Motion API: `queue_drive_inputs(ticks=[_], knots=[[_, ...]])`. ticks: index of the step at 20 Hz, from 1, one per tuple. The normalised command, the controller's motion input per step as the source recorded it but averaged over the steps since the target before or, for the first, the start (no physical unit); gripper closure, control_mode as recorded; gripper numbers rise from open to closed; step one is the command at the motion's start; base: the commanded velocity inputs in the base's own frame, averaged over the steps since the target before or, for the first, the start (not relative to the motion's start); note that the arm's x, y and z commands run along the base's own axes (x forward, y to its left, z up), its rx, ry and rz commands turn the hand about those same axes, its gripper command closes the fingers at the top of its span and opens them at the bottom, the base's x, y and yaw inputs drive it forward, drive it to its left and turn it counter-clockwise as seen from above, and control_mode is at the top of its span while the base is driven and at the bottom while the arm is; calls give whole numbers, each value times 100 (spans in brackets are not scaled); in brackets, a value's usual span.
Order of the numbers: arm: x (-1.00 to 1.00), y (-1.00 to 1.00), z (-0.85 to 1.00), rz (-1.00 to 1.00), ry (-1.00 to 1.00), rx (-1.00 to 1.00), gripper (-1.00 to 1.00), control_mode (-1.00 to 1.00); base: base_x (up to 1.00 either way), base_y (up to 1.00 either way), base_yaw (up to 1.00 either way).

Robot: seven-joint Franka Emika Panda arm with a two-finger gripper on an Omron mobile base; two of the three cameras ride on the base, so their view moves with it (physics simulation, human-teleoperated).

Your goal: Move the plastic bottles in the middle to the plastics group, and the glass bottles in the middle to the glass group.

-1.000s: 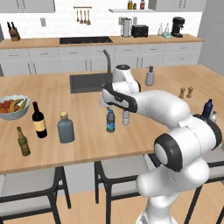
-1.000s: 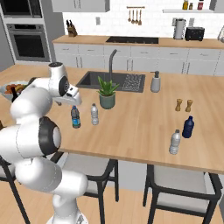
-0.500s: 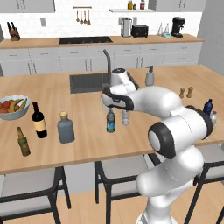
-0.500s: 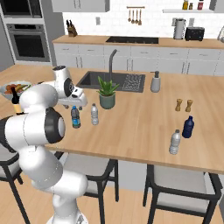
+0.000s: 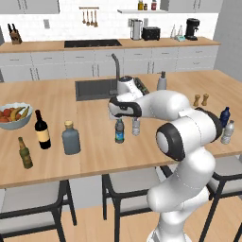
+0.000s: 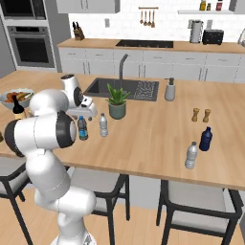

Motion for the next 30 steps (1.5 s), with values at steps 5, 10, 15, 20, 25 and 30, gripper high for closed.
queue_drive_inputs(ticks=[5,10,15,20,25,30], knots=[[9,11,-10,0,0,0,-100,-100,0,0,0],[10,14,-5,0,0,0,-100,-100,0,0,0],[29,7,-16,0,0,0,-100,-100,0,0,0],[29,2,-18,0,0,0,-100,-100,0,0,0],[25,5,-14,0,0,1,-100,-100,0,0,0],[1,2,-13,0,0,2,-100,-100,0,0,0]])
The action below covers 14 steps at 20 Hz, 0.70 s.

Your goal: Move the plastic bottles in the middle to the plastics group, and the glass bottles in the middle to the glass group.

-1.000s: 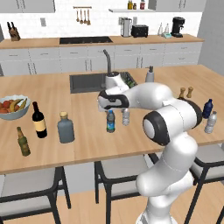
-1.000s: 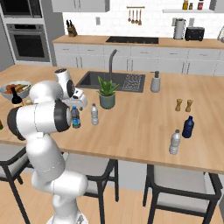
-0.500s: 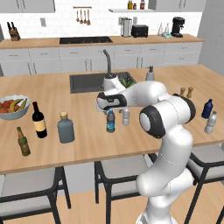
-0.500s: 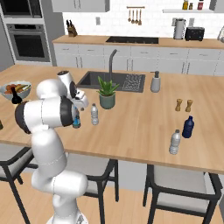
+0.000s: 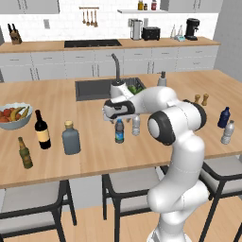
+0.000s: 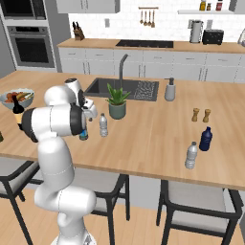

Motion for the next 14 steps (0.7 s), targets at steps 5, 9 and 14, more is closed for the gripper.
queue_drive_inputs(ticks=[5,9,14], knots=[[0,1,-11,0,0,4,-100,-100,0,0,0],[0,2,-10,0,0,4,-100,-100,0,0,0],[-10,1,-11,0,0,1,-100,-100,0,0,0]])
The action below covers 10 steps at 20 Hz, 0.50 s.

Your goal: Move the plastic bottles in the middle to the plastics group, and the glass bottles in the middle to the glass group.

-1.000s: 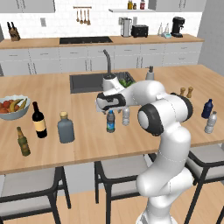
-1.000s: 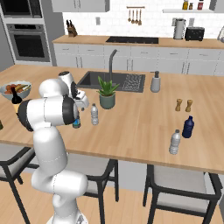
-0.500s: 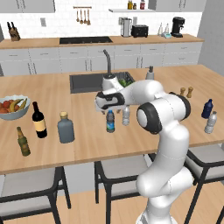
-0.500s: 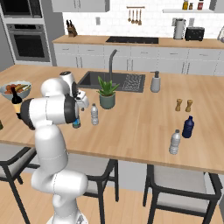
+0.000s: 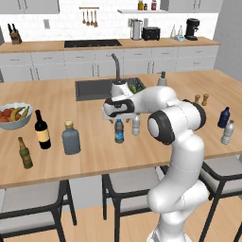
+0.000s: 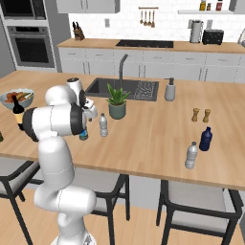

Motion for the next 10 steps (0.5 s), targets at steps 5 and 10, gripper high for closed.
queue_drive_inputs(ticks=[5,10], knots=[[-12,10,-8,0,0,1,-100,-100,0,0,0],[-7,7,-3,0,0,0,-100,-100,0,0,0]])
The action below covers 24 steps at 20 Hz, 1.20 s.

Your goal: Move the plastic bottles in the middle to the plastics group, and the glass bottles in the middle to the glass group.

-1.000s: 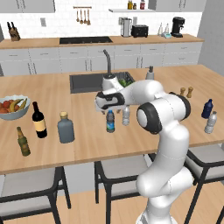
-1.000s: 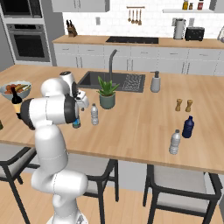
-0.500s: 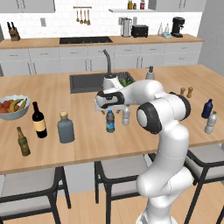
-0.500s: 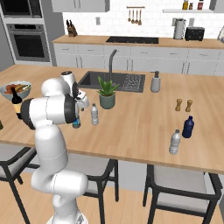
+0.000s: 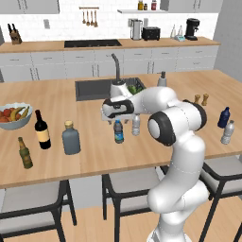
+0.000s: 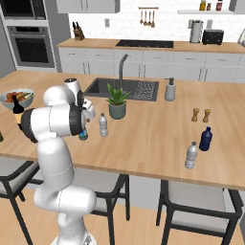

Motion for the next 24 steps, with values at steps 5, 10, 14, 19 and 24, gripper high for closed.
queue_drive_inputs(ticks=[5,10,14,19,24], knots=[[0,0,-14,0,0,0,-100,-100,0,0,0],[-1,0,-27,0,0,0,100,-100,0,0,0],[-3,0,-25,0,2,0,100,-100,0,0,0],[-10,0,-16,0,0,0,100,-100,0,0,0],[-46,-19,0,-7,0,2,100,-100,0,0,0]])
